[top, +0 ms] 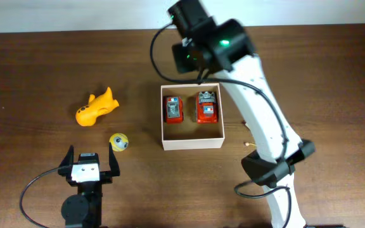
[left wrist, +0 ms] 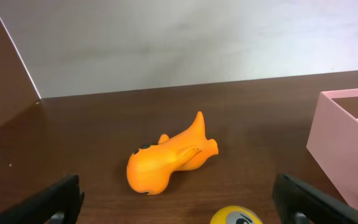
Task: Pack container
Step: 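Raise the right gripper out of the box and move right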
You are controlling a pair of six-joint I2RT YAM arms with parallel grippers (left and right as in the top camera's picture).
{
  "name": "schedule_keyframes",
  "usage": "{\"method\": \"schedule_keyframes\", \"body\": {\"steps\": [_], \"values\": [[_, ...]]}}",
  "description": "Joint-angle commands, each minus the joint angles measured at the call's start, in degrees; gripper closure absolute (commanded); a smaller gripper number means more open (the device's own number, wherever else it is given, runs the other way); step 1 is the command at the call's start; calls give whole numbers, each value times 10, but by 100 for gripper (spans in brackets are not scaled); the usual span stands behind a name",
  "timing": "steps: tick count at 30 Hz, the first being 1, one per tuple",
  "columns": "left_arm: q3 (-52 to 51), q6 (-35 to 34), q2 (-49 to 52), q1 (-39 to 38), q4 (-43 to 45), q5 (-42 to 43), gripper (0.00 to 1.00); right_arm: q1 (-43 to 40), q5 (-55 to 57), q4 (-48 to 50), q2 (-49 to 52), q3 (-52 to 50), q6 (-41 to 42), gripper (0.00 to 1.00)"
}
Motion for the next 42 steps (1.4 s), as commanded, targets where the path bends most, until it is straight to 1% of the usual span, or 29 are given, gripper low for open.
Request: {"method": "schedule_keyframes", "body": {"steps": [1, 3, 5, 7, 10, 14, 17, 21, 24, 25, 28, 29, 32, 37, 40, 42], "values": [[-2, 5, -5, 3, -1, 4, 1, -4, 46, -31, -21, 101, -8, 59], [-2, 5, -5, 3, -1, 5, 1, -4, 72, -64, -21, 157, -8, 59], [-2, 5, -5, 3, -1, 4, 1, -4, 100, -89, -23, 180, -4, 59], [-2, 5, -5, 3, -1, 5, 1, -7, 123, -90, -36, 170, -6, 59], [-2, 5, -5, 3, -1, 5, 1, -17, 155, -90, -42, 169, -21, 55], [-2, 5, -5, 3, -1, 4, 1, -64, 175, -90, -42, 160, -60, 54], [-2, 5, -5, 3, -1, 5, 1, -121, 167, -90, -42, 136, -60, 54], [-2, 5, -5, 3, -1, 5, 1, -209, 130, -88, -33, 68, -60, 54], [-2, 5, -5, 3, -1, 5, 1, -269, 98, -83, -16, -6, -61, 54], [-1, 5, -5, 3, -1, 4, 1, -284, 81, -76, -12, -33, -72, 53], [-1, 5, -5, 3, -1, 5, 1, -324, 4, -38, -8, -140, -127, 45], [-2, 5, -5, 3, -1, 5, 1, -333, -15, -29, -8, -169, -141, 43], [-2, 5, -5, 3, -1, 5, 1, -352, -61, 2, -8, -262, -176, 39], [-2, 5, -5, 3, -1, 5, 1, -356, -83, 41, -8, -386, -214, 38], [-2, 5, -5, 3, -1, 5, 1, -356, -92, 60, -8, -440, -229, 38], [-2, 5, -5, 3, -1, 5, 1, -356, -119, 67, -8, -468, -252, 38]]}}
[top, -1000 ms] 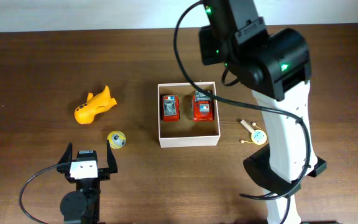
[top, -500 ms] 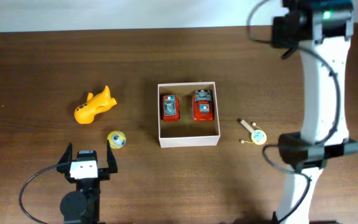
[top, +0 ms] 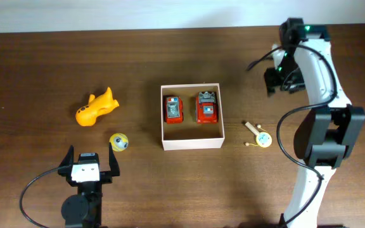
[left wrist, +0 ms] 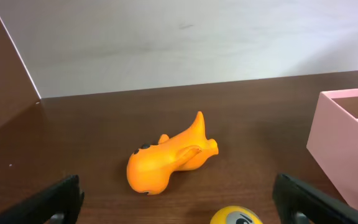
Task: Pack container
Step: 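Raise the right gripper out of the box and move right, then lower the right gripper over the wooden rattle handle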
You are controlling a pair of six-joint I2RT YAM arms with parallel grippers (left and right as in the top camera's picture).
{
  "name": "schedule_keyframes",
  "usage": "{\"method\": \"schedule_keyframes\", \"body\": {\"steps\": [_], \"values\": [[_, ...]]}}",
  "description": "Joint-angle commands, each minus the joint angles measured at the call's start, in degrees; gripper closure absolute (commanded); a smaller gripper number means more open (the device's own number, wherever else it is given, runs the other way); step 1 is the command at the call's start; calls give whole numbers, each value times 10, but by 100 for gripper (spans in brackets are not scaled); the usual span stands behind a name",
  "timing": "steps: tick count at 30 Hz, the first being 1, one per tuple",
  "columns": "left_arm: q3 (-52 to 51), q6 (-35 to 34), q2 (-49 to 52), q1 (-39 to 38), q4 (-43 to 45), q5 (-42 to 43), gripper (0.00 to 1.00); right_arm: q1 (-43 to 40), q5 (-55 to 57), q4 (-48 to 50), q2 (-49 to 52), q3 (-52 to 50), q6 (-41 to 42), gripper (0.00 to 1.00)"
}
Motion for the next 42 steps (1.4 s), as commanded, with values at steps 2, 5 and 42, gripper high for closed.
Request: {"method": "schedule_keyframes", "body": {"steps": [2, 5, 42], "values": [[-2, 5, -5, 3, -1, 5, 1, 0, -81, 6, -7, -52, -79, 37], [-2, 5, -5, 3, -1, 5, 1, 0, -114, 0, -7, -62, -113, 33], [-2, 5, -5, 3, -1, 4, 1, 63, -93, 134, -7, -293, -239, 19]]}}
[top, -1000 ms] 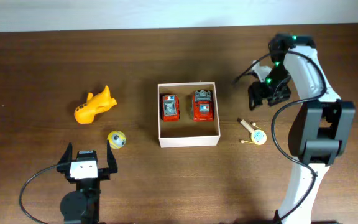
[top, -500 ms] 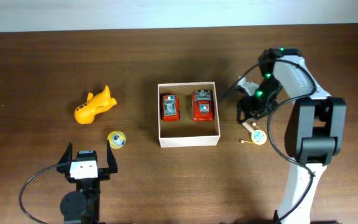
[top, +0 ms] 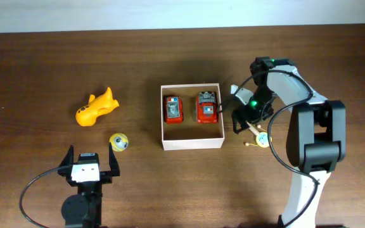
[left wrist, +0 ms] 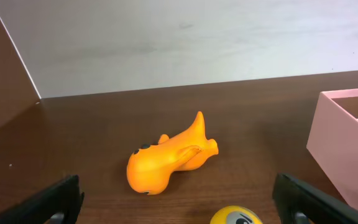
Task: Pack container
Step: 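Lower the right gripper over the wooden rattle handle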
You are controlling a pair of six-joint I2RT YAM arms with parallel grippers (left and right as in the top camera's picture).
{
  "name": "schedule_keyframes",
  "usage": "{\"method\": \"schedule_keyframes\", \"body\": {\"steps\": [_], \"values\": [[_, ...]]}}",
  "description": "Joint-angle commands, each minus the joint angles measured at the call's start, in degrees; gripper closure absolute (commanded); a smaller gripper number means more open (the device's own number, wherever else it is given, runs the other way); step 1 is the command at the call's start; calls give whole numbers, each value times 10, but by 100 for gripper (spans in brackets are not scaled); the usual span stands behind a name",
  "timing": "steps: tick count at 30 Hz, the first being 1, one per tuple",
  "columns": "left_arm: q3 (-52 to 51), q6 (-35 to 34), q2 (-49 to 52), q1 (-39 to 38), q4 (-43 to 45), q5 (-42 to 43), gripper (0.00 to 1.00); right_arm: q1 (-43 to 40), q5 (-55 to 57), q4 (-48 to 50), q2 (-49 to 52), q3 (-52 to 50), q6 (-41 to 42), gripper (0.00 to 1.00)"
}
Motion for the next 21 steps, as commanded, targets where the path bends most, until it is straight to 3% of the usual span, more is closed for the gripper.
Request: {"method": "schedule_keyframes", "body": {"steps": [1, 9, 21], "values": [[-2, 5, -5, 3, -1, 5, 1, -3, 83, 16, 26, -29, -7, 19], [-1, 6, -5, 3, -1, 5, 1, -31, 116, 35, 26, -29, -7, 19], [-1, 5, -5, 3, -1, 5, 1, -26, 46, 38, 26, -57, -4, 26]]}}
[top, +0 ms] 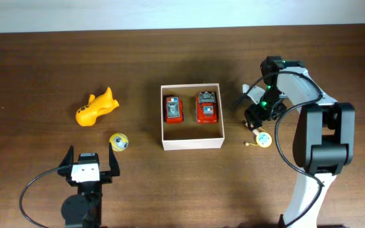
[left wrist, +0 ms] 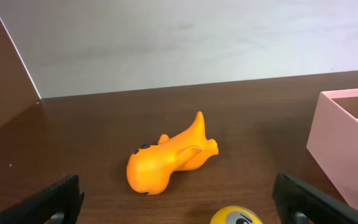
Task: Pack container
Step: 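Lower the right gripper over the wooden rattle handle, then close the right gripper on the rattle handle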
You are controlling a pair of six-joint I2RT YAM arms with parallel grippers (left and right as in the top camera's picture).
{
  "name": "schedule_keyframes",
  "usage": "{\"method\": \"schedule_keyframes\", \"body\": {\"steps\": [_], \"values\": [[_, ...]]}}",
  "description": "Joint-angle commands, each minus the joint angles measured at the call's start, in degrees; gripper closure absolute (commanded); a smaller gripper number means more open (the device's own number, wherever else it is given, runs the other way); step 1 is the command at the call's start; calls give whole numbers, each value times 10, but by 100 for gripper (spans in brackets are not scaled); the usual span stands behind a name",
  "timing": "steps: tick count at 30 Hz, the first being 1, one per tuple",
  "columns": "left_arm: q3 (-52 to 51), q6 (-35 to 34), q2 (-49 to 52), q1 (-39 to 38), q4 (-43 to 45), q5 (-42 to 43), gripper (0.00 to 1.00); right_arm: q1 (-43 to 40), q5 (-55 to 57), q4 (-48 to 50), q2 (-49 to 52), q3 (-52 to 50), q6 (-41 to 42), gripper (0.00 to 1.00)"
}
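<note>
A white open box (top: 192, 142) stands mid-table with two red toy cars (top: 173, 109) (top: 207, 107) inside; its pink wall (left wrist: 344, 155) shows at the right of the left wrist view. An orange whale-shaped toy (top: 96, 107) (left wrist: 166, 163) lies left of the box. A yellow ball (top: 118, 142) (left wrist: 237, 216) lies below it. My left gripper (top: 89, 166) (left wrist: 180, 202) stands open just short of the ball, holding nothing. A small round yellow toy on a stick (top: 261, 138) lies right of the box. My right gripper (top: 254, 118) hangs right over that toy, its jaws unclear.
The brown table (top: 43, 63) meets a pale wall (left wrist: 179, 37) at the back. The right arm's base column (top: 315, 164) stands at the right, with cables looping beside it.
My right gripper has shifted a little to the right, from beside the box's right wall to just above the small stick toy. The left arm and all toys are unmoved.
My right arm first reached over the box's back edge, with both red cars inside. Then it had swung away to the far right back of the table. Later it was down beside the box's right wall, and now it is over the stick toy. The left gripper stayed open.
</note>
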Motion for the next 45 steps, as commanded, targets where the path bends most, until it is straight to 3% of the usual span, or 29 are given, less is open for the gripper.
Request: {"method": "schedule_keyframes", "body": {"steps": [1, 13, 30, 45], "values": [[-1, 5, -5, 3, -1, 5, 1, 13, -37, -3, 38, -36, 1, 26], [-2, 5, -5, 3, -1, 5, 1, 67, -39, 14, 38, -78, 20, 25], [-2, 5, -5, 3, -1, 5, 1, 33, -30, 72, 38, -94, 19, 56], [-2, 5, -5, 3, -1, 5, 1, 29, -30, 109, 38, -94, 48, 65]]}}
